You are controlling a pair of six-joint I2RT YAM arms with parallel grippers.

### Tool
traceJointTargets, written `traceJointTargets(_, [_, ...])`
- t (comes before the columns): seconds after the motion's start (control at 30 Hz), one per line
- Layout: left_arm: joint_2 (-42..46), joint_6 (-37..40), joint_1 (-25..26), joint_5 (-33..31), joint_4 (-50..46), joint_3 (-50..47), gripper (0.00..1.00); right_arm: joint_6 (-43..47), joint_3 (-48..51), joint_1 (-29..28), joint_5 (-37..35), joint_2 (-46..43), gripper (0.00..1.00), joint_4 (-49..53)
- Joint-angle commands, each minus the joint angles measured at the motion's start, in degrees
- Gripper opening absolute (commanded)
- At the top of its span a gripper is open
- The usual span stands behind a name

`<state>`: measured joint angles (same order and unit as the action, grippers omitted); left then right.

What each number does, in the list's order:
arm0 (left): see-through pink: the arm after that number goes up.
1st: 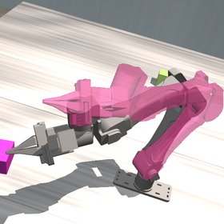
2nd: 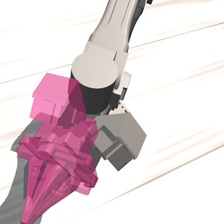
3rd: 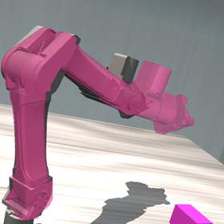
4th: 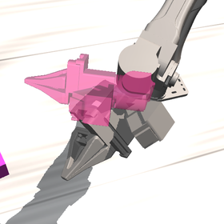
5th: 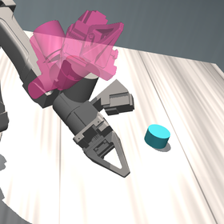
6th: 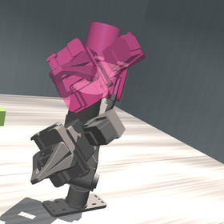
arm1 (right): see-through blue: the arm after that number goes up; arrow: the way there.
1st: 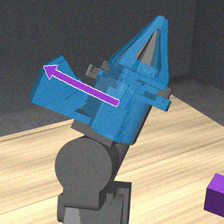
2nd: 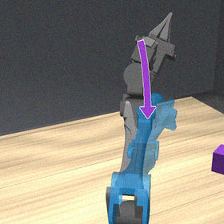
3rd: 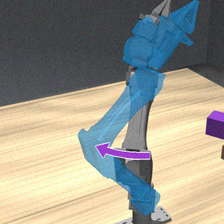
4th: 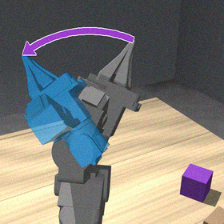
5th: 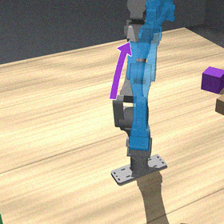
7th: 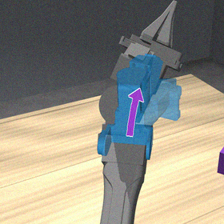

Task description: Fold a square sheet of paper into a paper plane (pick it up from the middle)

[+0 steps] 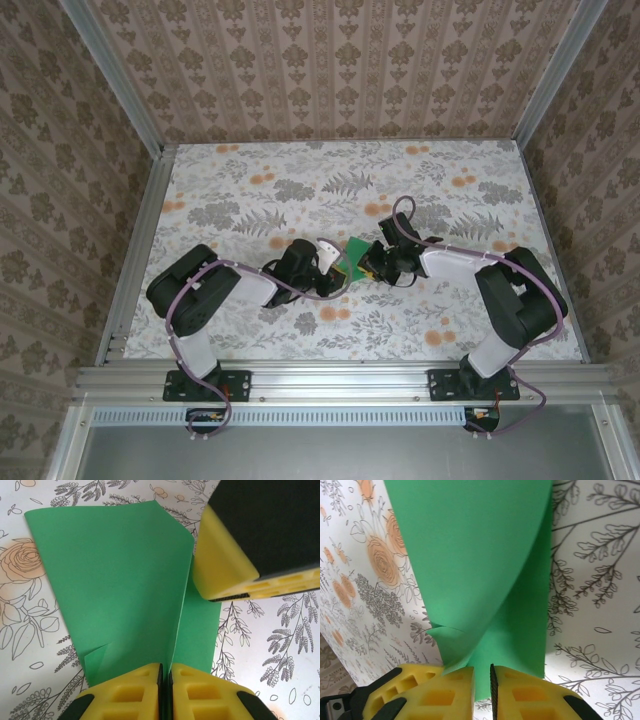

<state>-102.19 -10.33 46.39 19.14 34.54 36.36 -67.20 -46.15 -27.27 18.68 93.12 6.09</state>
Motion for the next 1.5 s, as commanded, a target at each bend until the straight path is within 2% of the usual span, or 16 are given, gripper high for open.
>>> traceJointTargets(0.0, [-0.38, -1.18, -0.43, 0.93, -2.01, 1.21, 0.14, -1.93, 1.55, -0.24, 0.14, 0.35, 0.18, -2.44])
traceJointTargets(0.43, [-0.03, -2.48, -0.73, 1.75, -4.81, 2.55, 0.18, -3.85, 0.88, -0.24, -2.23, 3.38, 0.18, -1.77])
traceJointTargets(0.7, [0.39, -3.52, -1.05, 3.88, -16.4, 8.55, 0.33, -3.99, 1.13, -0.24, -1.71, 4.47, 0.21, -2.05])
traceJointTargets(0.9, [0.22, -1.63, -0.89, 3.22, -24.48, 13.17, 0.35, -4.2, 0.98, -0.24, -0.98, 5.31, 0.22, -2.57])
traceJointTargets(1.17, [-1.46, -0.51, 0.26, 2.25, -32.9, 18.35, 0.34, -4.52, 0.97, -0.24, -0.57, 6.66, 0.23, -3.0])
traceJointTargets(1.33, [-2.76, -0.4, 0.79, -0.47, -36.91, 20.96, 0.28, -4.59, 1.54, -0.24, -0.29, 5.95, 0.22, -4.43])
traceJointTargets(1.47, [-2.76, -0.9, 0.89, -2.48, -37.25, 21.34, 0.18, -3.87, 2.67, 0.11, -0.36, 3.58, 0.23, -6.75])
